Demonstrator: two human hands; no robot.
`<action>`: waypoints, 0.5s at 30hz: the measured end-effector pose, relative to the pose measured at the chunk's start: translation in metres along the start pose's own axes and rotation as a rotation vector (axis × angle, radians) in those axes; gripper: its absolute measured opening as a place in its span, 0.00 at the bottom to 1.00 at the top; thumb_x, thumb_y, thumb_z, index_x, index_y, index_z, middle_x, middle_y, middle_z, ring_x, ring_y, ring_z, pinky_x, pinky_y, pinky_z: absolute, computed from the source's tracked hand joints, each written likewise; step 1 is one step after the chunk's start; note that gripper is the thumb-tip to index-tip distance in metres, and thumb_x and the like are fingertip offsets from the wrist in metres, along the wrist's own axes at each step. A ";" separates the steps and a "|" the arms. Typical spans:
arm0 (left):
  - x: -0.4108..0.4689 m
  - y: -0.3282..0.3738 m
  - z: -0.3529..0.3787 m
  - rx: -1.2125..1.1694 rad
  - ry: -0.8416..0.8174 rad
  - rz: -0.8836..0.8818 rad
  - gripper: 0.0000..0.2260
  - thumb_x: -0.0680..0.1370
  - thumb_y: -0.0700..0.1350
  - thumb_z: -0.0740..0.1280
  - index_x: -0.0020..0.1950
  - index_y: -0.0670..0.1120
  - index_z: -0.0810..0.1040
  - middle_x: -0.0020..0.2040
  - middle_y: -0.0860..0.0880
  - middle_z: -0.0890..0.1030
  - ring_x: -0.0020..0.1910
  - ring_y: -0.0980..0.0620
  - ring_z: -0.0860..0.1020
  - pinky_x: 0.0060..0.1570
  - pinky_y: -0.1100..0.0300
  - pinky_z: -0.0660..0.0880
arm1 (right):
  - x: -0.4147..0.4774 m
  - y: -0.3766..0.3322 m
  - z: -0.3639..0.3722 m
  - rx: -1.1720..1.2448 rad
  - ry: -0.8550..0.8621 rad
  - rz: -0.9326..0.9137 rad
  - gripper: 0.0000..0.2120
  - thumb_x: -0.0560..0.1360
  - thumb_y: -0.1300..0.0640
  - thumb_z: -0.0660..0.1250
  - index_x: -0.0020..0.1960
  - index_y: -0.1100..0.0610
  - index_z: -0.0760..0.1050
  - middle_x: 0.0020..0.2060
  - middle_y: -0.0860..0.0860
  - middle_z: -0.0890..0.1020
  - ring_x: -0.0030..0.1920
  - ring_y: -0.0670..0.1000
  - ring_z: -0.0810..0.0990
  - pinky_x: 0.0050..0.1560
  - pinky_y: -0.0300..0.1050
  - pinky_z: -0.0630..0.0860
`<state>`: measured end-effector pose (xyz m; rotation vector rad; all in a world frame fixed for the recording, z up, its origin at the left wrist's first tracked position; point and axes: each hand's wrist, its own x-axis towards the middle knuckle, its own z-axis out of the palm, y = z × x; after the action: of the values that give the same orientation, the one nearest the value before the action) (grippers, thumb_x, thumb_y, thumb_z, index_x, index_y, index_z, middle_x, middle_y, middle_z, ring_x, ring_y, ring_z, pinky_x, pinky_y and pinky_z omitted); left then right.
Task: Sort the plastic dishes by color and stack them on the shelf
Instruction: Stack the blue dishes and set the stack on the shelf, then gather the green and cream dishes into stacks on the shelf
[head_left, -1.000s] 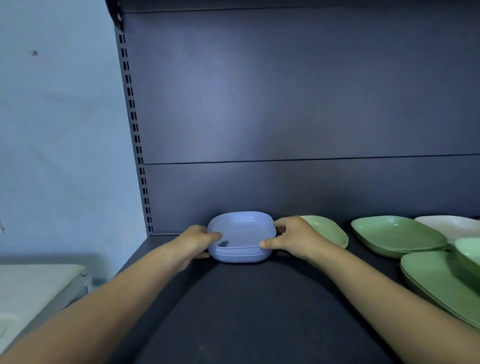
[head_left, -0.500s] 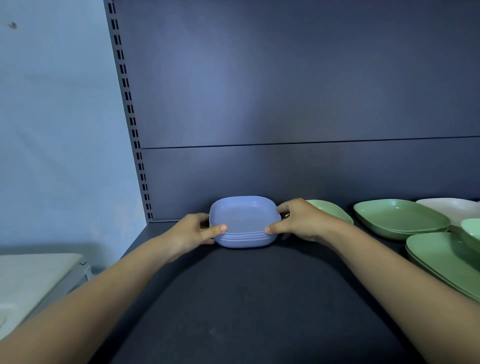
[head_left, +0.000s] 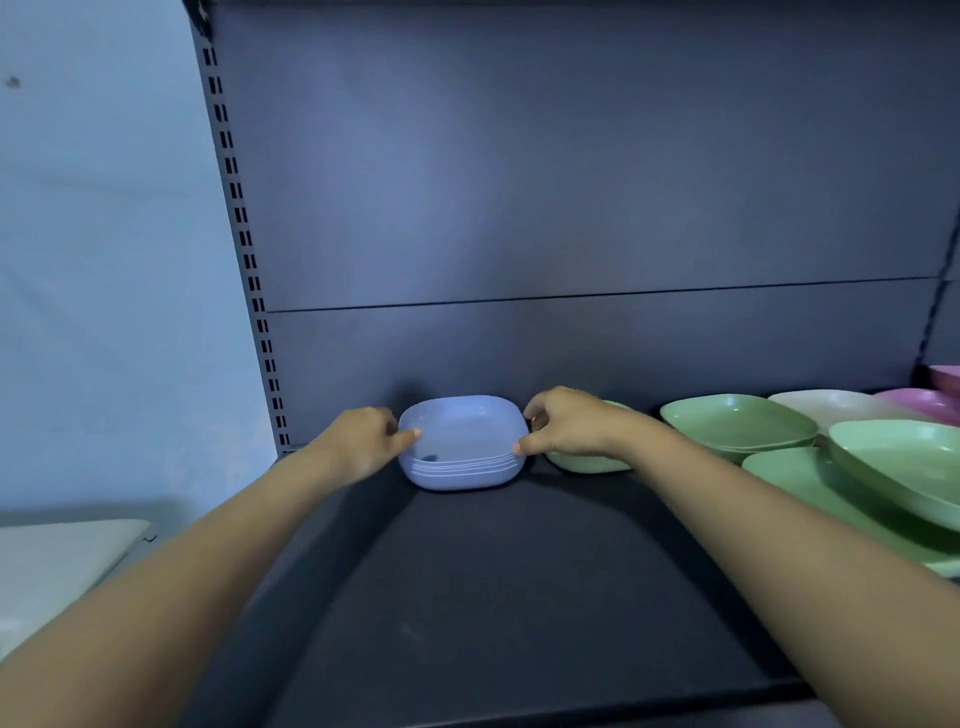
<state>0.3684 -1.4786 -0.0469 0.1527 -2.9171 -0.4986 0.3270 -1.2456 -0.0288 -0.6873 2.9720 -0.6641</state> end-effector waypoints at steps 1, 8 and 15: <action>-0.004 0.007 -0.006 0.111 0.021 0.007 0.20 0.80 0.55 0.57 0.56 0.39 0.76 0.54 0.42 0.80 0.54 0.43 0.77 0.51 0.55 0.71 | -0.006 -0.002 -0.006 -0.103 -0.006 -0.019 0.22 0.73 0.49 0.69 0.60 0.63 0.74 0.57 0.56 0.79 0.57 0.57 0.77 0.58 0.50 0.74; -0.054 0.085 -0.044 0.456 0.102 0.058 0.18 0.81 0.54 0.54 0.58 0.42 0.74 0.57 0.43 0.77 0.55 0.42 0.75 0.51 0.54 0.71 | -0.070 0.015 -0.045 -0.510 0.024 -0.088 0.22 0.75 0.48 0.63 0.63 0.60 0.73 0.58 0.56 0.78 0.58 0.57 0.76 0.57 0.53 0.75; -0.126 0.191 -0.033 0.444 0.185 0.132 0.19 0.80 0.55 0.54 0.62 0.44 0.72 0.60 0.44 0.76 0.58 0.44 0.74 0.53 0.53 0.72 | -0.178 0.074 -0.102 -0.558 0.069 -0.076 0.20 0.75 0.44 0.62 0.57 0.58 0.73 0.53 0.52 0.78 0.54 0.55 0.76 0.45 0.46 0.73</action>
<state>0.4847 -1.2936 0.0282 0.0578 -2.7818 0.1801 0.4459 -1.0688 0.0203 -0.8099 3.2206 0.1664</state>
